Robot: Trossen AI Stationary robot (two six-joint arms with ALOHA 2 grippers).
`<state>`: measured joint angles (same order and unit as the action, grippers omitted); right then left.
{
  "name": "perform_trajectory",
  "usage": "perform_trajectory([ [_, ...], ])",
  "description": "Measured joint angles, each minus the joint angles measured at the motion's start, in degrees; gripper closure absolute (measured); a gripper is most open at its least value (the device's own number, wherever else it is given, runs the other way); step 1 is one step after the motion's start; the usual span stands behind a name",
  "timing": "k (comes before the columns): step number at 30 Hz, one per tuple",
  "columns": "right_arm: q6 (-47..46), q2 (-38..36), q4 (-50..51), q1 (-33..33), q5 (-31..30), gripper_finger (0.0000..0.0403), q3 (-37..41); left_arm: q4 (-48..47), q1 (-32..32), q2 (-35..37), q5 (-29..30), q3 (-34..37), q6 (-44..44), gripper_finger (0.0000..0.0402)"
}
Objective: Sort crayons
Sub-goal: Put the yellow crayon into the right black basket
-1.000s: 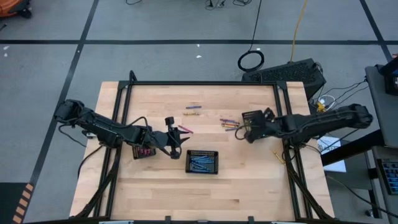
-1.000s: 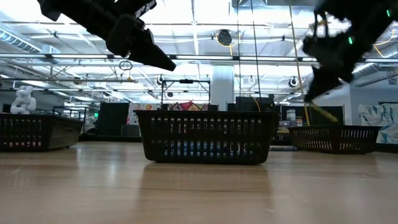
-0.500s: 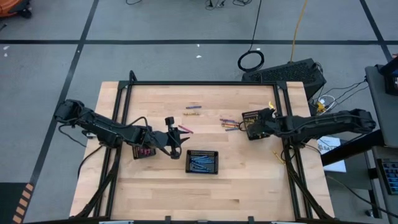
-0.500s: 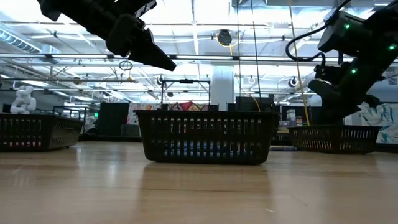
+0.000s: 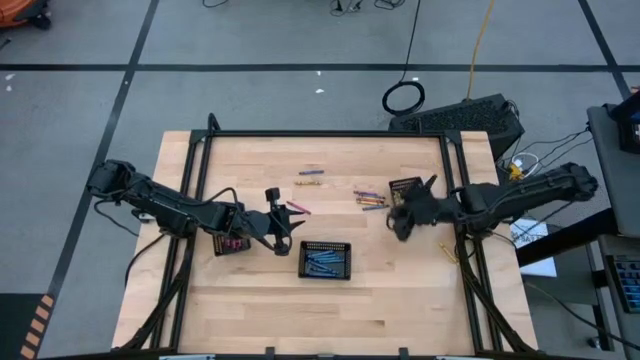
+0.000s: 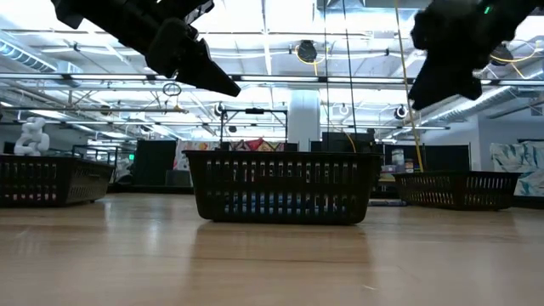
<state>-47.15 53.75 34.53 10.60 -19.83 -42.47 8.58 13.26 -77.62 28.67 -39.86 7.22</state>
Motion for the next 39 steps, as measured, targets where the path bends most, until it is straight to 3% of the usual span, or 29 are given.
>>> perform_trajectory([
  [11, -22.1, 14.0, 20.5, 13.3, 21.5, 0.0352, -2.6, 0.0, 0.0, 0.0, 0.0, 0.0, -0.8, 0.0307],
  [18, -24.1, 21.5, 39.3, 12.0, 21.4, 0.0344, -2.5, 0.0, 0.0, 0.0, 0.0, 0.0, -0.8, 0.0307],
  [27, -17.9, 22.8, 33.7, 7.7, 22.4, 0.0285, 1.2, -0.1, 0.0, 0.0, 0.0, 0.0, -0.8, 0.0307],
  [39, -17.5, 29.8, 33.1, 7.0, 24.3, 0.0284, 1.6, -0.1, 0.0, 0.0, 0.0, 0.0, -0.8, 0.0307],
])
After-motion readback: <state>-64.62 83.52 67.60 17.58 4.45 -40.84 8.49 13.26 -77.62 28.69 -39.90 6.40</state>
